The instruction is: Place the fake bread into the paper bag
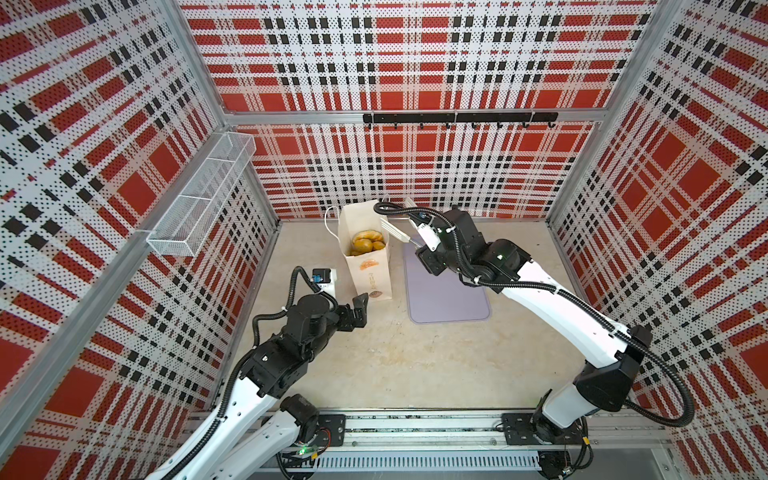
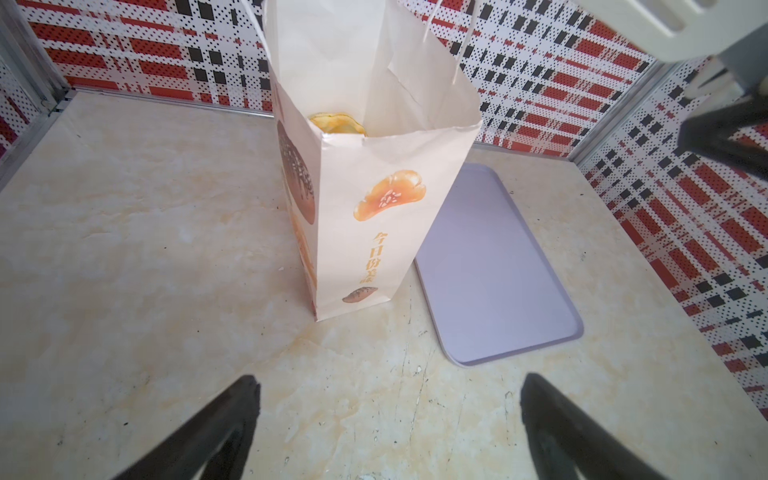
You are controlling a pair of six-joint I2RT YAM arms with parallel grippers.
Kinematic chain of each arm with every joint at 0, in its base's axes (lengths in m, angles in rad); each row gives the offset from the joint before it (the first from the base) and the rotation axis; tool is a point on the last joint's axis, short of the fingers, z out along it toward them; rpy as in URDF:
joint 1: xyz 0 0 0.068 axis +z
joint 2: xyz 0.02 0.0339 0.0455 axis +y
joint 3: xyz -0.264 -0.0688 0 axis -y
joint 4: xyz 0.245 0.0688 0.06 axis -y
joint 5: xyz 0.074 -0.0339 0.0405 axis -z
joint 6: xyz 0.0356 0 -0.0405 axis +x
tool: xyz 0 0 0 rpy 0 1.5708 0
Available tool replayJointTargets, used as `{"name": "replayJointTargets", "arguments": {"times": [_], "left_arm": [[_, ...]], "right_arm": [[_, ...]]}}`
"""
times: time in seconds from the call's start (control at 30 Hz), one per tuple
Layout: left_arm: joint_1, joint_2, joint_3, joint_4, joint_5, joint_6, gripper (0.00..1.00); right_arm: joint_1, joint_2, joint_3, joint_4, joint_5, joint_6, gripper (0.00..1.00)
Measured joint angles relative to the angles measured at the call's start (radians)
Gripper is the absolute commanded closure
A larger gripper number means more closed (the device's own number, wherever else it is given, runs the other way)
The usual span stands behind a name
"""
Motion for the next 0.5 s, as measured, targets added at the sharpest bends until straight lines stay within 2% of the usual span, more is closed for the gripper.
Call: {"name": "replayJointTargets", "arguments": {"times": [0.3,0.5], "left_arm": [[0.005,-0.007,-0.023,-0.001,-0.044,-0.002,0.01],[0.014,-0.007,-0.042,-0.003,-0.100,-0.011,0.01]], "right_arm": [[-0.230,-0.227,-0.353,0.100,0.016,0.061,0.36],[-0.433,-0.288,-0.596,0.192,-0.009,0.126,0.36]]}}
